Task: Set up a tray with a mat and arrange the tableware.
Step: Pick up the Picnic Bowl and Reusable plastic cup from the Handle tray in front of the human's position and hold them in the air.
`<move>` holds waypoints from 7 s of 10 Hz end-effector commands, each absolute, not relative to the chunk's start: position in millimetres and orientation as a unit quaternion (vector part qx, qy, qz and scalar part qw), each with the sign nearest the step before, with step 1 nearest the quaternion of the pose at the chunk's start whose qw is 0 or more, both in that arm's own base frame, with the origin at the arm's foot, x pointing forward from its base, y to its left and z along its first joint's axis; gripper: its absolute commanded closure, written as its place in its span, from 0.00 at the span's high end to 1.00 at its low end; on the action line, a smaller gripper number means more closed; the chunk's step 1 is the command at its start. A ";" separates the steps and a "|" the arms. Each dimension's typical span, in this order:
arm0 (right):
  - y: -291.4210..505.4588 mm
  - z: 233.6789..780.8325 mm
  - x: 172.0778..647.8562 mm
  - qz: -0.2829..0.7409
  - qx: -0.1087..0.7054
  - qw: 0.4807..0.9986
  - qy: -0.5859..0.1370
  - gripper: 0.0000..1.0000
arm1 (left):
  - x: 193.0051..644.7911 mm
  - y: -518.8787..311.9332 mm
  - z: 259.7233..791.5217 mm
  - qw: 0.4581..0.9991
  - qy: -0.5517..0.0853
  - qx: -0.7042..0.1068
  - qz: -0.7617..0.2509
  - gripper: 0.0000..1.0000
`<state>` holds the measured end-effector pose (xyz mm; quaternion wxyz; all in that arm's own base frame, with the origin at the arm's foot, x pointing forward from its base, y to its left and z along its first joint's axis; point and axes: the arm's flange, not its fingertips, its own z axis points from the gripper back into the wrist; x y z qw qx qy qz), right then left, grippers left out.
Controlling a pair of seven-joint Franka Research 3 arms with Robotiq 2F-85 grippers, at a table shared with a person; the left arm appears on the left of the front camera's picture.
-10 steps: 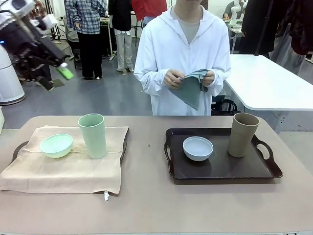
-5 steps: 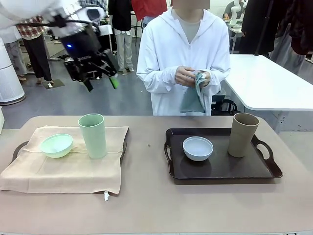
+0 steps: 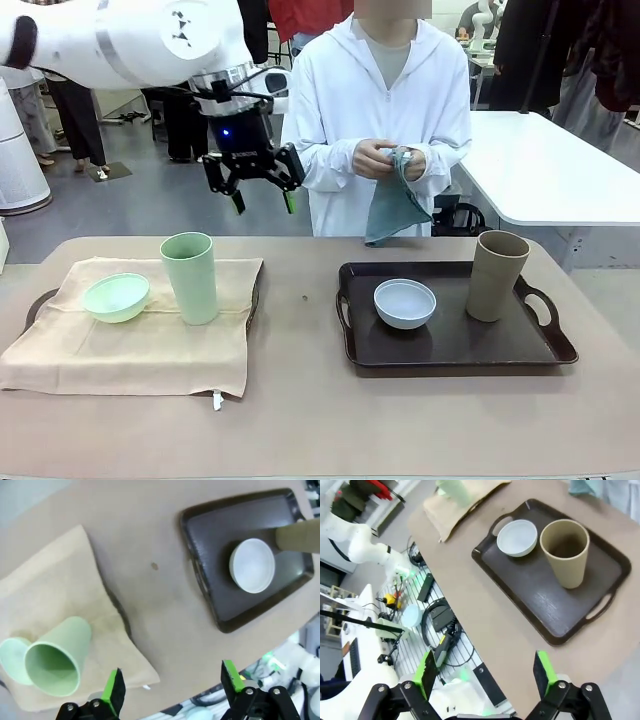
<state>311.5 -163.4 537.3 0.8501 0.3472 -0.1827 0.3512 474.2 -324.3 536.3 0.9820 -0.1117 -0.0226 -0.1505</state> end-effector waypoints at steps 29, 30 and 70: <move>-178.9 459.5 449.7 0.646 0.281 0.636 -0.314 1.00 | 472.3 -515.6 444.6 0.994 -0.099 -0.047 -0.011 1.00; -171.3 447.7 457.8 0.658 0.285 0.625 -0.308 1.00 | 475.1 -518.9 437.1 0.995 -0.097 -0.040 -0.004 1.00; -65.6 295.8 522.7 0.637 0.344 0.624 -0.295 1.00 | 515.7 -538.2 350.3 0.999 -0.031 -0.007 0.043 1.00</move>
